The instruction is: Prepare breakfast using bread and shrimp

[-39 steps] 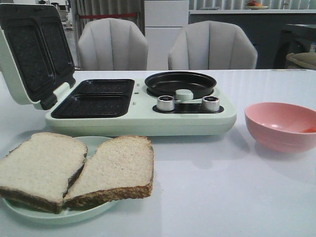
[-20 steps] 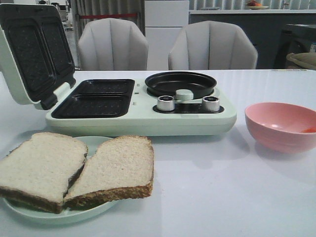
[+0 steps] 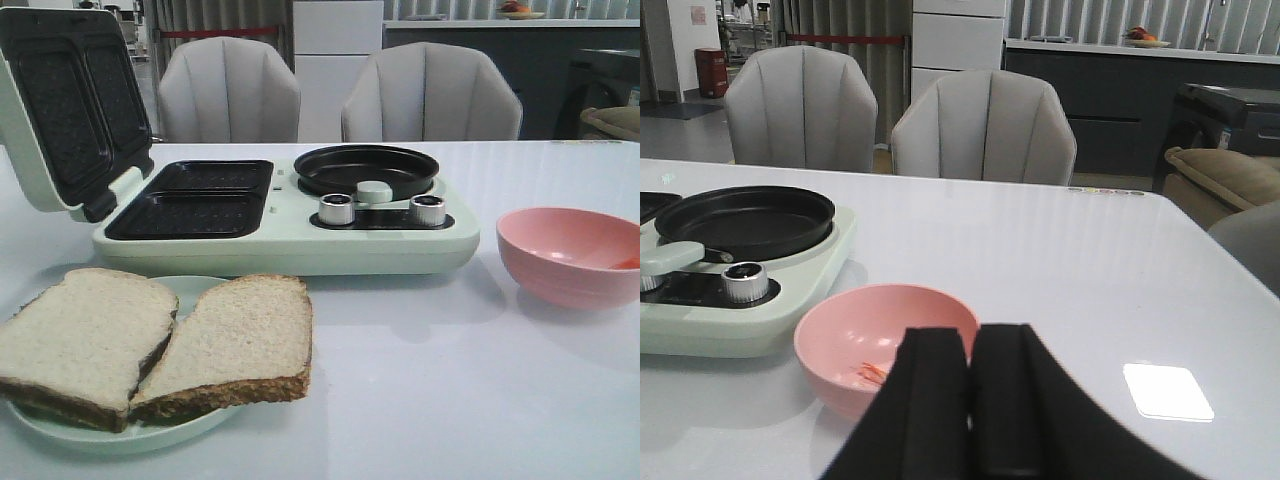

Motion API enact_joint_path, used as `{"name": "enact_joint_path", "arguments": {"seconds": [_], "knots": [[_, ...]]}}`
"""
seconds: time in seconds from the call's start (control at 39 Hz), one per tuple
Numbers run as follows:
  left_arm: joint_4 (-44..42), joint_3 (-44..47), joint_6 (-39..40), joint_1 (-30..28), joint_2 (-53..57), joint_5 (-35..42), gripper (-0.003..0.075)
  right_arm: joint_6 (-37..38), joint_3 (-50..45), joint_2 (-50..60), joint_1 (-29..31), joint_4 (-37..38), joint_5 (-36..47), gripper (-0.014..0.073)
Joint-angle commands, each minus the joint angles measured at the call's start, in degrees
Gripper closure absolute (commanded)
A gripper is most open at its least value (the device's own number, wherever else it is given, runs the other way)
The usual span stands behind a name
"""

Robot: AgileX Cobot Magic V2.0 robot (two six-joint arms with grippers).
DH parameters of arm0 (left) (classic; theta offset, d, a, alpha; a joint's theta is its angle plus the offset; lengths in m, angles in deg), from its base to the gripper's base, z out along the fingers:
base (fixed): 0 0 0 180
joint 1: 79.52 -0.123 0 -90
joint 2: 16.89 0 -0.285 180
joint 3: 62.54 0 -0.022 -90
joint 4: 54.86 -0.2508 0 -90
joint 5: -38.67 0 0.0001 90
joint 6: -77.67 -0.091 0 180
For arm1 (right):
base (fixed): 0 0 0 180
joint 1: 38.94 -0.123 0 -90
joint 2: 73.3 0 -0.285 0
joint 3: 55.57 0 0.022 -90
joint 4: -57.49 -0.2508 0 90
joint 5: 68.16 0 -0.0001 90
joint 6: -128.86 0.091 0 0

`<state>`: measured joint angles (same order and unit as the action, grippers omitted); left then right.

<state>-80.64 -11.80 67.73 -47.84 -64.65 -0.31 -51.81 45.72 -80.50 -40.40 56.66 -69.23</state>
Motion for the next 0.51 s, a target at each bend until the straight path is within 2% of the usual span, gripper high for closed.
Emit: {"name": "enact_joint_path", "arguments": {"seconds": [0.0, 0.1, 0.28, 0.49], "knots": [[-8.39, -1.8, 0.14, 4.68, -4.3, -0.95, 0.0095, -0.22, 0.95, 1.26, 0.18, 0.82, 4.49, 0.0452], [-15.77, -1.43, 0.29, 8.03, -9.08, -2.89, 0.0095, -0.22, 0.95, 1.26, 0.18, 0.82, 4.49, 0.0452], [-21.43, -1.43, 0.43, 11.19, -16.55, -0.95, 0.0095, -0.22, 0.95, 1.26, 0.18, 0.82, 4.49, 0.0452], [-30.26, -1.43, 7.05, 12.99, -25.31, 0.04, 0.0103, -0.22, 0.95, 1.26, 0.18, 0.82, 4.49, 0.0452]]}}
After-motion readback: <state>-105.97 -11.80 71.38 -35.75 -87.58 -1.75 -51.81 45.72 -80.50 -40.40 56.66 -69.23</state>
